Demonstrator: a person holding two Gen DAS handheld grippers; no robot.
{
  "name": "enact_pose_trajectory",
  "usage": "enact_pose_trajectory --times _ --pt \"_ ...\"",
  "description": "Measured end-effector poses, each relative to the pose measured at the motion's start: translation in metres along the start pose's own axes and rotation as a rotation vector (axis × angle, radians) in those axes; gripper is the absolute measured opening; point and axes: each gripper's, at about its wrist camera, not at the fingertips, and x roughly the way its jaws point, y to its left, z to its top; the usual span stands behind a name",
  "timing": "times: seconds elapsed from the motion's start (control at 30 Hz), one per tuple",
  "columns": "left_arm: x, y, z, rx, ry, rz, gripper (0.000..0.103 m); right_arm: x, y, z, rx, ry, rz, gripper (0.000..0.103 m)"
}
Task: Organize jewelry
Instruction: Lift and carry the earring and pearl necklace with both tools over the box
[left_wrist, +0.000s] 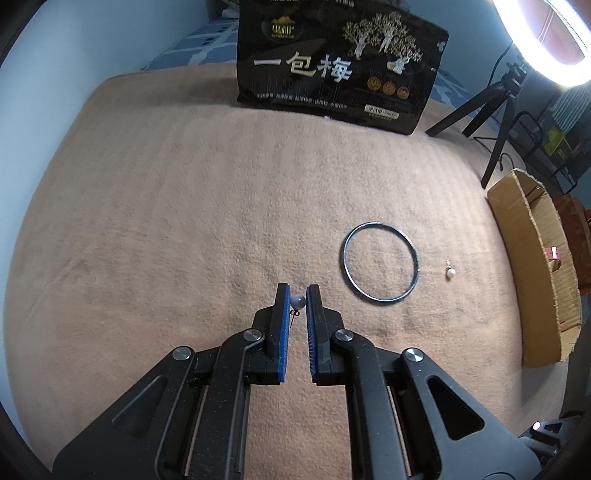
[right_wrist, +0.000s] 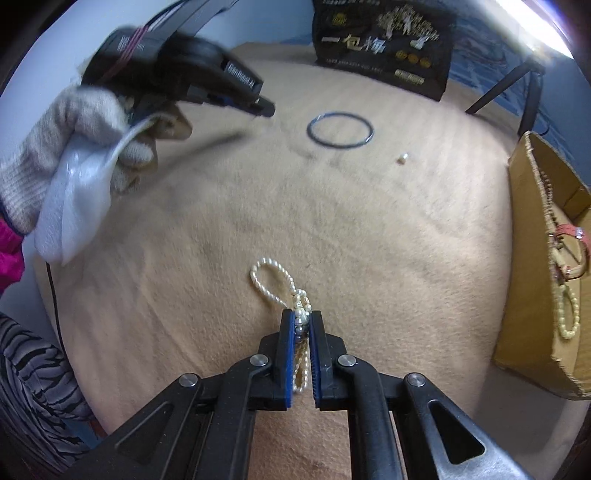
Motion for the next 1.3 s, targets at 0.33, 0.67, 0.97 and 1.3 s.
enact_pose_trajectory --times 0.33,0.67,0.97,1.3 --pt "-0.036 -0.013 0.001 -0.008 -0.058 -0.061 0.007 -0.033 -0.017 0.004 0.034 -0.088 -0.008 0.005" --pt "-0.066 -0.050 0.001 0.036 -0.112 -0.139 0.007 -0.070 -0.037 0.005 0.079 -0.169 -0.031 0.005" --pt "-0.081 -0.094 -0.007 0.106 -0.134 -0.196 0.007 -0.106 -0.075 0.003 0.154 -0.242 -0.066 0.005" --pt "-0.094 -0.149 -0.015 0.188 -0.156 -0.257 0.007 -0.142 -0.132 -0.003 0.271 -0.319 -0.123 0.005"
